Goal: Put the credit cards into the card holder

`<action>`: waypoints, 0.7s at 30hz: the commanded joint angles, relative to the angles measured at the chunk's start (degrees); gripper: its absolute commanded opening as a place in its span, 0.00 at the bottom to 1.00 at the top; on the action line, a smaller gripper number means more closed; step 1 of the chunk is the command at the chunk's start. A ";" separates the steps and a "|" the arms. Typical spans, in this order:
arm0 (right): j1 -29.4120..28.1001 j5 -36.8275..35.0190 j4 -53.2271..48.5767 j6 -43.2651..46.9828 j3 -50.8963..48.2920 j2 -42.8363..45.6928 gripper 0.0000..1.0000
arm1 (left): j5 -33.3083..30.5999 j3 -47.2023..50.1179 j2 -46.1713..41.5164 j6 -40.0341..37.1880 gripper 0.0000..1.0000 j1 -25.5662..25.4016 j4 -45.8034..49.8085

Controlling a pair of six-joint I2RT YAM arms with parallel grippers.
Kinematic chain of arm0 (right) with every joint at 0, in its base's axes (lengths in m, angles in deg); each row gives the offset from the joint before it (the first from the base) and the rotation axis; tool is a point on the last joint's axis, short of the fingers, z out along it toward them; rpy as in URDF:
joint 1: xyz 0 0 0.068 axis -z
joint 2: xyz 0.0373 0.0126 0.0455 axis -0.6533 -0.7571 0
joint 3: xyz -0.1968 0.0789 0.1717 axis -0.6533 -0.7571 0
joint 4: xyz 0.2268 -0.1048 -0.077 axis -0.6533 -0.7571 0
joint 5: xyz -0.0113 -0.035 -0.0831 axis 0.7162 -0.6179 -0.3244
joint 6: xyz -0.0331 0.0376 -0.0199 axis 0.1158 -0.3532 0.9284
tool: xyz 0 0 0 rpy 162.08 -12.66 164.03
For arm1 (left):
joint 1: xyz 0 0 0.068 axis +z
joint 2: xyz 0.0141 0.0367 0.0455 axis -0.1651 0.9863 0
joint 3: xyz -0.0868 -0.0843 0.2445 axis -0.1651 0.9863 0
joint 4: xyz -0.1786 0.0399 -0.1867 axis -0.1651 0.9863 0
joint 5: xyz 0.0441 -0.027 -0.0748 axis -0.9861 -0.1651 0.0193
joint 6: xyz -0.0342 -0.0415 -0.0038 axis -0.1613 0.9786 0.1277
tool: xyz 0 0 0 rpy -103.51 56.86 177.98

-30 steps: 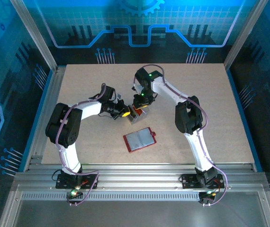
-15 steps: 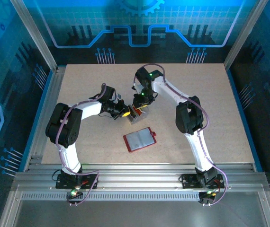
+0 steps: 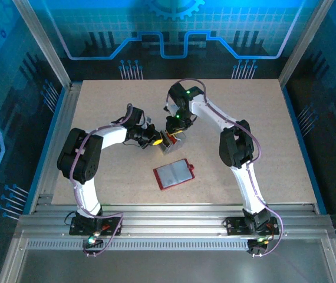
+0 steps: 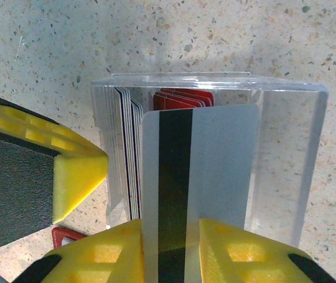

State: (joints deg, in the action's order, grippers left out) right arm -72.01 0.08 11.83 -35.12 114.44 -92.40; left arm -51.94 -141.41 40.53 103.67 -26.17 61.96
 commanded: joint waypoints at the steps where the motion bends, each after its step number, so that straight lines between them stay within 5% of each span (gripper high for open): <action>1: -1.13 3.01 -2.05 0.00 1.35 2.07 0.29 | -3.14 0.14 3.33 -0.13 0.01 -1.26 2.14; 21: -0.91 -1.10 -4.24 -0.18 1.78 3.32 0.11 | -3.50 -0.65 3.62 -0.59 0.01 -1.22 3.06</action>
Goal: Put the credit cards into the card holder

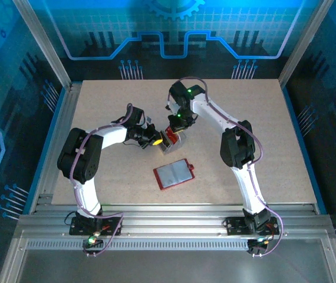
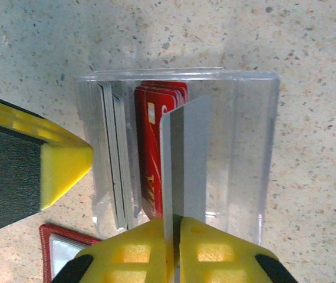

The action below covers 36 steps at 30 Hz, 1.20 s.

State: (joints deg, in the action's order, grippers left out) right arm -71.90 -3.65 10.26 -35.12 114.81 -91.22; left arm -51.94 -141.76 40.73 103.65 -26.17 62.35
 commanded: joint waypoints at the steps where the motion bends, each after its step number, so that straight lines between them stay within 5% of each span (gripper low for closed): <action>1: -1.05 2.41 -2.87 -0.18 1.41 2.15 0.10 | -3.49 -0.30 3.40 -0.56 0.01 -1.26 2.76; 10: -0.90 -0.23 -3.82 -0.88 1.27 2.08 0.00 | -3.74 -0.87 3.31 -1.03 0.01 -1.18 3.45; 36: 2.91 1.60 0.56 -3.60 -7.52 7.24 0.00 | -3.33 -6.15 -6.62 -0.61 0.02 -1.28 8.35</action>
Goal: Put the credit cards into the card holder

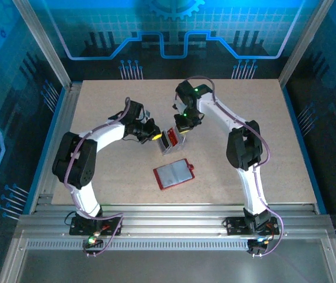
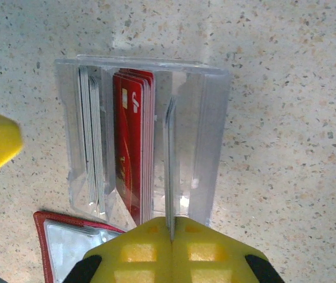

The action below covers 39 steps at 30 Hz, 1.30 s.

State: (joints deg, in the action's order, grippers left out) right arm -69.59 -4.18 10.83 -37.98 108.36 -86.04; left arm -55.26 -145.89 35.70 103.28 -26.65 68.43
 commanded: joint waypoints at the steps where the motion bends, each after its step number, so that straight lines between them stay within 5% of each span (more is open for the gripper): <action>1: 0.69 2.09 0.11 -0.74 -1.43 2.13 0.00 | 0.62 -2.72 -1.13 -0.03 0.02 -1.23 2.02; 12: 1.98 1.92 3.35 -2.00 -8.48 5.61 0.00 | 2.40 -10.60 7.26 2.52 0.02 -6.82 -0.15; 39: 3.82 2.71 7.64 -5.02 -15.83 9.63 0.00 | 3.29 -13.57 14.70 7.72 0.02 -10.18 -5.95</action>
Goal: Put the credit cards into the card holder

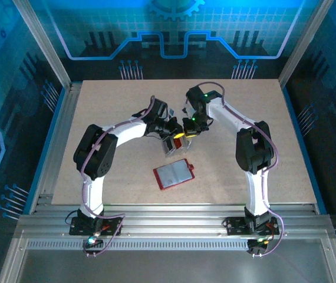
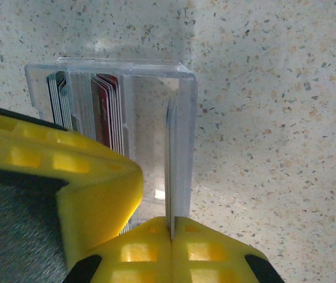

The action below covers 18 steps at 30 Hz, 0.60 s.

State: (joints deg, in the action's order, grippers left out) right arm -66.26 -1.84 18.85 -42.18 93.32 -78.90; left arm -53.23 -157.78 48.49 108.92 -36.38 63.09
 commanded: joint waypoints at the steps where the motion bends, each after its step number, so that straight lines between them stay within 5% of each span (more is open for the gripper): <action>1: 0.43 0.37 -0.34 -0.85 -0.86 2.42 0.00 | 1.39 -1.77 2.33 2.25 0.02 -0.44 -0.95; 18: 0.43 1.58 -0.96 -0.47 0.14 2.56 0.04 | -2.47 -2.72 7.59 -0.36 0.01 -1.61 1.86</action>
State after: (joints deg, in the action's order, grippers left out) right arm -65.50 -3.28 18.94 -42.68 92.91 -78.44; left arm -52.07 -160.54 52.29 109.53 -36.94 61.43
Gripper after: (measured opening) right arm 0.064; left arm 0.053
